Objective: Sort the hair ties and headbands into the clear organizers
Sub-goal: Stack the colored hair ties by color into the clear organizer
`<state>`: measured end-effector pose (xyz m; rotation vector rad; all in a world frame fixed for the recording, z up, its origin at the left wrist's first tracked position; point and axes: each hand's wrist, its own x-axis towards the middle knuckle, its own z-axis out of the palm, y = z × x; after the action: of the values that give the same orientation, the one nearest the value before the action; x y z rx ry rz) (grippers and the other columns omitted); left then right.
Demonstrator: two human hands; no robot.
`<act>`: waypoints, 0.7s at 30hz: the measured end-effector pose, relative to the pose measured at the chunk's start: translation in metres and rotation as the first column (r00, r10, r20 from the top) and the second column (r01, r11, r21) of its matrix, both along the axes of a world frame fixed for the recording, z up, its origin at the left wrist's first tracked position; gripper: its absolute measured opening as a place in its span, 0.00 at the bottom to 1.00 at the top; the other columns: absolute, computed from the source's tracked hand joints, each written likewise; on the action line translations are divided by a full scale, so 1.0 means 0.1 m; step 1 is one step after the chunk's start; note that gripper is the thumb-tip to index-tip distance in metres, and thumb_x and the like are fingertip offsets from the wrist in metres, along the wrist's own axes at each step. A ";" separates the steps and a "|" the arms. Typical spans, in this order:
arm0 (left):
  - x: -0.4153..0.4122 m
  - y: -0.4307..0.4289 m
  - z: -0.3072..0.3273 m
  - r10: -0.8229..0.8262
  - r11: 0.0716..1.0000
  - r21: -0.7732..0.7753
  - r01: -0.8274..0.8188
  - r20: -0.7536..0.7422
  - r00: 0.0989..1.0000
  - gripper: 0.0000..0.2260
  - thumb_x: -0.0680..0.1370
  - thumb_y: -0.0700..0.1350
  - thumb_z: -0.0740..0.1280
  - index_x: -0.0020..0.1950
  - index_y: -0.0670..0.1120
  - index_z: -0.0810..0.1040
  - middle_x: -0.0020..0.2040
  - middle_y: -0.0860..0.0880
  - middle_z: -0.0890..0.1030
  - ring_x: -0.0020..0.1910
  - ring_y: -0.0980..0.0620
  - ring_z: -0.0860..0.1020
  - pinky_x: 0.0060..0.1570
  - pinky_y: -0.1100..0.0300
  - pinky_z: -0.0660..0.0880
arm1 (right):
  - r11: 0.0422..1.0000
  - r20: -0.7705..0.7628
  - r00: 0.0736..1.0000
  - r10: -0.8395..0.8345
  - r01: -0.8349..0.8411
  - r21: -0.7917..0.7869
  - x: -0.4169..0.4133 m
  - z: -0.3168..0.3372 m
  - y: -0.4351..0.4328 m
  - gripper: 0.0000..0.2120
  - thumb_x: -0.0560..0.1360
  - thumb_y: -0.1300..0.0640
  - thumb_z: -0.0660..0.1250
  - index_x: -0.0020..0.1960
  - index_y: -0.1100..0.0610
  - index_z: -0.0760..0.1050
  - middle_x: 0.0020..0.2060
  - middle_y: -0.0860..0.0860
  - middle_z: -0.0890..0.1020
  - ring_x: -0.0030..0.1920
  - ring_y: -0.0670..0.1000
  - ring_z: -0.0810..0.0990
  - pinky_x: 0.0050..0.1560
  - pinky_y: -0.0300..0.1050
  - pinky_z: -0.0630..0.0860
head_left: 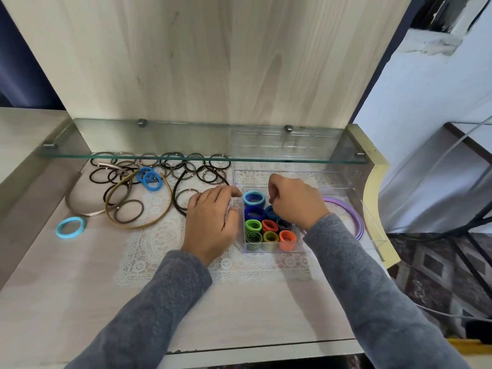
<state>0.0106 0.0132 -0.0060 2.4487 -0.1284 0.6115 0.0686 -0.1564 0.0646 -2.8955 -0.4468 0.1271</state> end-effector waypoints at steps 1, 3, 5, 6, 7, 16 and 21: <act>0.00 0.00 0.00 0.007 1.000 0.003 -0.007 -0.007 1.000 0.16 0.75 0.49 0.53 0.57 0.53 0.75 0.53 0.58 0.78 0.55 0.57 0.75 0.59 0.55 0.64 | 1.000 0.003 1.000 0.008 -0.008 -0.014 -0.01 0.00 0.01 0.08 0.72 0.64 0.60 0.48 0.53 0.70 0.46 0.51 0.81 0.45 0.55 0.78 0.41 0.47 0.74; 0.00 0.00 -0.01 0.013 1.000 0.014 -0.012 -0.016 1.000 0.16 0.75 0.49 0.53 0.57 0.53 0.75 0.52 0.58 0.79 0.54 0.56 0.75 0.59 0.55 0.64 | 0.999 0.020 1.000 0.015 -0.015 -0.039 -0.01 0.01 0.03 0.08 0.72 0.63 0.60 0.49 0.54 0.70 0.46 0.52 0.81 0.44 0.55 0.78 0.42 0.48 0.75; 0.00 0.00 -0.01 0.008 1.000 0.021 -0.008 -0.019 1.000 0.16 0.75 0.50 0.53 0.57 0.53 0.75 0.51 0.58 0.79 0.53 0.56 0.76 0.59 0.55 0.64 | 0.998 0.031 0.999 0.015 -0.013 -0.054 -0.01 0.00 0.05 0.08 0.73 0.62 0.61 0.50 0.54 0.69 0.46 0.52 0.81 0.44 0.56 0.78 0.42 0.48 0.74; 0.00 0.00 -0.01 0.004 1.000 0.028 -0.004 -0.018 1.000 0.16 0.75 0.49 0.53 0.57 0.52 0.75 0.52 0.58 0.79 0.54 0.56 0.76 0.58 0.56 0.64 | 0.998 0.034 0.999 0.013 -0.011 -0.059 0.00 -0.01 0.06 0.08 0.73 0.62 0.61 0.51 0.55 0.69 0.46 0.53 0.81 0.44 0.56 0.78 0.42 0.48 0.74; 0.00 0.00 -0.01 0.000 0.999 0.042 0.001 -0.017 1.000 0.16 0.75 0.49 0.53 0.58 0.52 0.75 0.53 0.57 0.79 0.55 0.56 0.76 0.58 0.57 0.63 | 0.998 0.037 0.999 0.011 -0.009 -0.063 0.00 -0.01 0.07 0.08 0.73 0.62 0.61 0.51 0.55 0.69 0.46 0.53 0.81 0.44 0.56 0.78 0.42 0.48 0.75; 0.02 -0.03 -0.03 -0.013 0.978 0.206 0.030 -0.085 0.996 0.21 0.77 0.52 0.51 0.65 0.53 0.75 0.63 0.55 0.76 0.65 0.55 0.71 0.63 0.53 0.61 | 0.998 0.073 0.997 0.013 -0.008 -0.059 -0.02 -0.04 0.11 0.07 0.74 0.61 0.61 0.52 0.56 0.69 0.44 0.54 0.80 0.41 0.56 0.76 0.41 0.48 0.74; 0.02 -0.04 -0.03 -0.030 0.972 0.229 0.048 -0.082 0.996 0.21 0.77 0.53 0.51 0.64 0.53 0.76 0.62 0.55 0.75 0.63 0.55 0.70 0.61 0.56 0.59 | 0.999 0.074 0.997 0.034 -0.030 -0.044 -0.02 -0.04 0.15 0.07 0.73 0.61 0.61 0.51 0.56 0.69 0.44 0.54 0.80 0.40 0.56 0.75 0.39 0.46 0.71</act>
<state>0.0131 0.0096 -0.0088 2.6834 -0.2263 0.5064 0.0661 -0.1412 0.0608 -2.9441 -0.5095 0.0339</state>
